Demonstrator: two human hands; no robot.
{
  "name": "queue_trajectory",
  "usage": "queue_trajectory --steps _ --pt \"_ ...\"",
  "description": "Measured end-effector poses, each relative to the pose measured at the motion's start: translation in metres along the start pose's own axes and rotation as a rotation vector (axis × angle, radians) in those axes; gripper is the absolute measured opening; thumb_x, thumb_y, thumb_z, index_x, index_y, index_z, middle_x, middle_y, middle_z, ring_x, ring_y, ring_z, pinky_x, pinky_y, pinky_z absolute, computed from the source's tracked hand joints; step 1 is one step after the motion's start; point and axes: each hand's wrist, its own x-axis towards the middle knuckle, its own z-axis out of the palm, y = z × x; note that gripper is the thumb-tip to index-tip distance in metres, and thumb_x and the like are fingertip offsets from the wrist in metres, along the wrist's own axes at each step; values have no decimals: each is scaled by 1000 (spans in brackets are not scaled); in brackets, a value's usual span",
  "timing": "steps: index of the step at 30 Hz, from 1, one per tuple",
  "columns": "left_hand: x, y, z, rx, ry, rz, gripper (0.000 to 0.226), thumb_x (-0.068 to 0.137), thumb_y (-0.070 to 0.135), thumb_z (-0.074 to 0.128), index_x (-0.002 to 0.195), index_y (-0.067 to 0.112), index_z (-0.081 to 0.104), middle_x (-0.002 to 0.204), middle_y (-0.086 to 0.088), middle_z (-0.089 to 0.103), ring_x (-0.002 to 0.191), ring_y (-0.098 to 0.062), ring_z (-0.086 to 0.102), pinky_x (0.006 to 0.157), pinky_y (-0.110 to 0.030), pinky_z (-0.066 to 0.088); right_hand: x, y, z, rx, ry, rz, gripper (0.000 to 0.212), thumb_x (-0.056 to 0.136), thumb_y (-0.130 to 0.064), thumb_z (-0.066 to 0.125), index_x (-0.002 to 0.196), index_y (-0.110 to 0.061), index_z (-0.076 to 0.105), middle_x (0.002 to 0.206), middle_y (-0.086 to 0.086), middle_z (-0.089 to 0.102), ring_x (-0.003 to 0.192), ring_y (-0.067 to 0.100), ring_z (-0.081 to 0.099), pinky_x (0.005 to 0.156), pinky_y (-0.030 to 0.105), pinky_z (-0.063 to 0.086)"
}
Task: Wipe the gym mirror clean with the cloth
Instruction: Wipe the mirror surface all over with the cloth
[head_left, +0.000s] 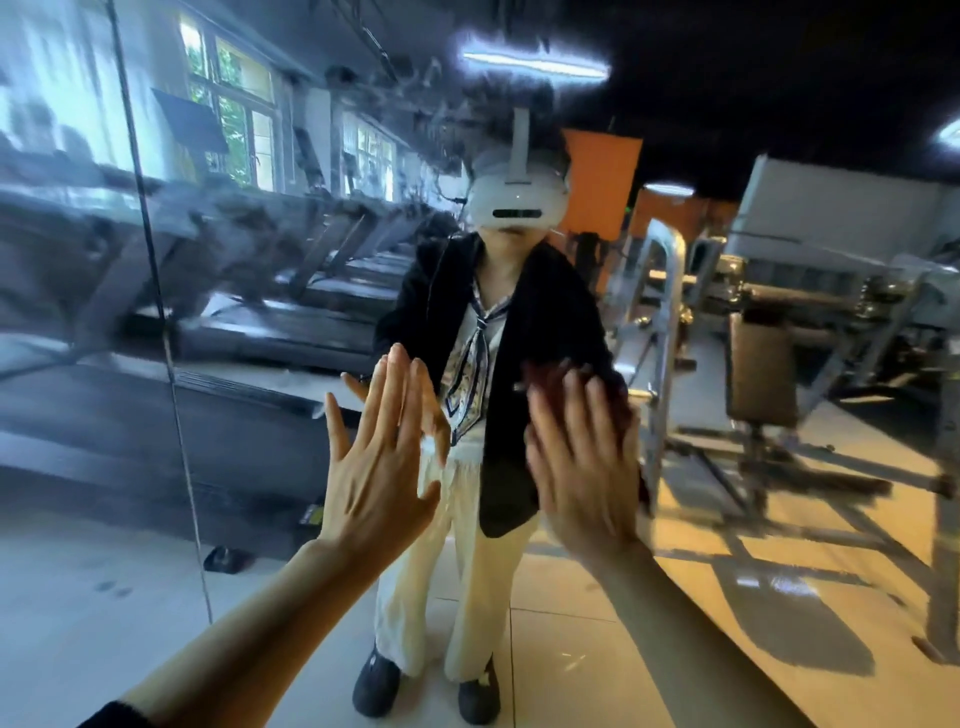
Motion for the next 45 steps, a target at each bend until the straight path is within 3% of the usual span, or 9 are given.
queue_trajectory --steps 5,14,20,28,31,33,35,42,45 --pt "0 0 5 79 52 34 127 72 40 83 159 8 -5 167 -12 -7 154 -29 1 118 -62 -2 114 9 -25 -23 279 424 54 109 -38 23 157 -13 28 161 21 26 150 39 20 121 62 9" --pt "-2 -7 0 138 37 85 122 75 35 81 159 8 -4 167 -13 -8 154 -28 -3 120 -59 0 -35 -22 11 -116 -201 -435 69 95 -21 53 159 -24 25 164 8 20 155 24 3 123 52 7" --pt "-2 -6 2 163 35 97 116 78 38 77 159 5 0 167 -16 -7 154 -32 -1 120 -59 3 81 -20 -13 8 168 208 49 109 -26 31 157 -17 27 163 13 21 153 31 14 121 60 14" --pt "-1 -16 -6 29 54 89 114 72 32 83 159 10 13 167 -10 7 154 -26 8 122 -61 7 -15 -17 5 -147 -210 -469 69 100 -27 47 161 -26 16 166 6 7 155 26 -1 122 53 5" --pt "-1 -32 -17 -56 166 -32 110 69 32 86 157 10 24 164 -8 22 150 -24 18 122 -58 6 47 -10 -9 -91 26 -87 56 107 -29 40 159 -25 19 166 8 14 154 29 10 122 59 13" --pt "2 -45 -22 -66 193 -97 118 71 35 85 160 14 10 166 -6 12 153 -24 8 122 -60 6 101 -13 -18 -27 189 250 51 109 -30 32 158 -20 24 164 15 22 152 36 18 118 65 19" --pt "9 -58 -25 -53 173 -109 127 72 40 83 159 18 -6 168 -3 -4 154 -21 -5 121 -62 3 129 -28 -16 -33 250 335 50 109 -31 32 158 -18 27 163 18 25 151 37 19 119 64 13" --pt "35 -69 -30 5 85 59 136 64 68 75 160 10 -2 167 -11 -9 154 -25 -11 121 -57 -10 27 -69 23 -110 -129 -524 71 93 -22 62 157 -20 30 164 8 19 152 28 17 120 56 12" --pt "40 -71 -28 33 65 90 151 52 65 85 159 9 -4 166 -12 -14 153 -27 -13 121 -57 -5 49 -52 11 -109 -76 -495 54 103 -27 43 156 -24 30 161 7 24 152 24 17 121 53 8"
